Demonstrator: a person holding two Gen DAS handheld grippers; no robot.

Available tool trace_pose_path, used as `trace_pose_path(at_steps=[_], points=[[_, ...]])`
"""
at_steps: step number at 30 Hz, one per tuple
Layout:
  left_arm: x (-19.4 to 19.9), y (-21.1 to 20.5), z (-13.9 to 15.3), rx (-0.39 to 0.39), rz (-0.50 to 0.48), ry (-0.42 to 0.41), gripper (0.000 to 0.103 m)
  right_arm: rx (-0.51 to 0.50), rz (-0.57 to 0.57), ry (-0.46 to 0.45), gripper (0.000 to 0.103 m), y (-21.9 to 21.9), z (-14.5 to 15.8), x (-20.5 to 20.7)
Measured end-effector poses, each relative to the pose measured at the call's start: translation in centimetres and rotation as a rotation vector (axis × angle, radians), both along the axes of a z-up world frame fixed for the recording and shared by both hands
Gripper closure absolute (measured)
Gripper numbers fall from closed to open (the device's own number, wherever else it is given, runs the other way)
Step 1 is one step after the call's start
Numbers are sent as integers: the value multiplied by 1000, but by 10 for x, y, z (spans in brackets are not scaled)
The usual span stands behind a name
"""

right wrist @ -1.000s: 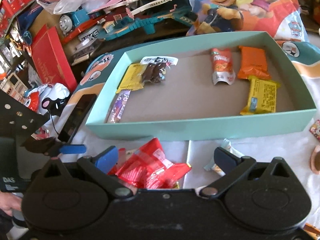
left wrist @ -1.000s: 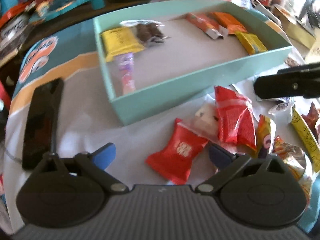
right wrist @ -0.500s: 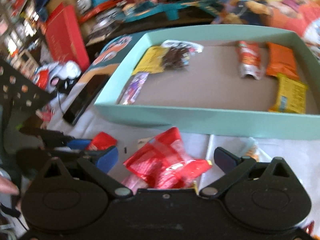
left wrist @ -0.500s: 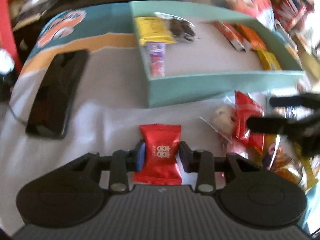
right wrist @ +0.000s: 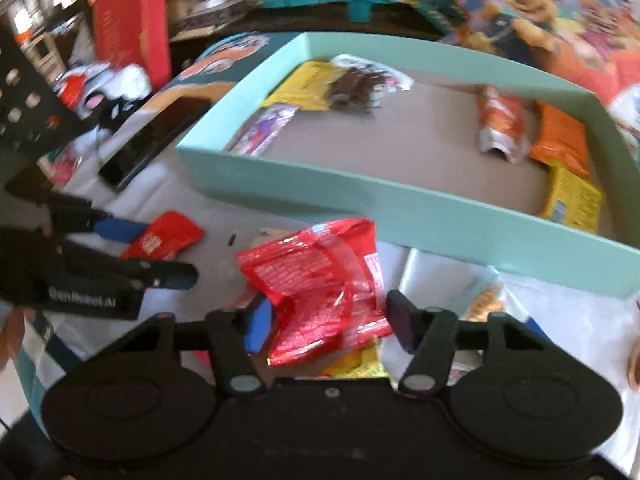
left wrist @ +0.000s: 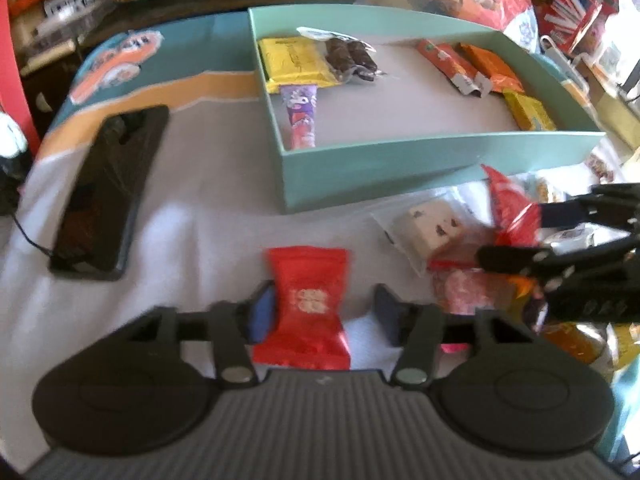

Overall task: Organize snacks
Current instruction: 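Place the red bag in the tray with the right gripper while the left places the red candy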

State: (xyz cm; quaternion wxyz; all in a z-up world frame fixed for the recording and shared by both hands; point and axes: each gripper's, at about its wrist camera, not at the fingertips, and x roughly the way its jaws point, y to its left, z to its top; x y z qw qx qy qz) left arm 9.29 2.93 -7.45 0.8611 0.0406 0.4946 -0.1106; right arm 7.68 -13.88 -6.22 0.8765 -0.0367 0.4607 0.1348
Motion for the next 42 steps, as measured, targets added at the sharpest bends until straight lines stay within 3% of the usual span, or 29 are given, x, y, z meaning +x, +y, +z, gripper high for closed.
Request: trace_pose_path(at_steps=[10, 17, 24, 32, 38, 39, 40, 42], points=[[-12, 13, 16, -74, 40, 23, 73, 144, -167, 3, 48, -39, 28, -18], [-17, 13, 60, -131, 29, -60, 73, 237, -248, -55, 48, -67, 64, -27], [27, -4, 96, -142, 23, -140, 73, 215, -334, -108, 48, -99, 90, 5], [98, -29, 80, -110, 36, -103, 73, 176, -399, -63, 48, -124, 75, 73], [123, -34, 60, -78, 41, -78, 72, 131, -385, -33, 46, -120, 49, 104], [126, -34, 57, -69, 44, -78, 66, 129, -381, -32, 42, -120, 46, 107], [127, -35, 56, -63, 47, -83, 43, 129, -381, -34, 37, -119, 46, 108], [127, -35, 54, -45, 62, -98, 6, 150, -385, -27, 5, -120, 42, 112]])
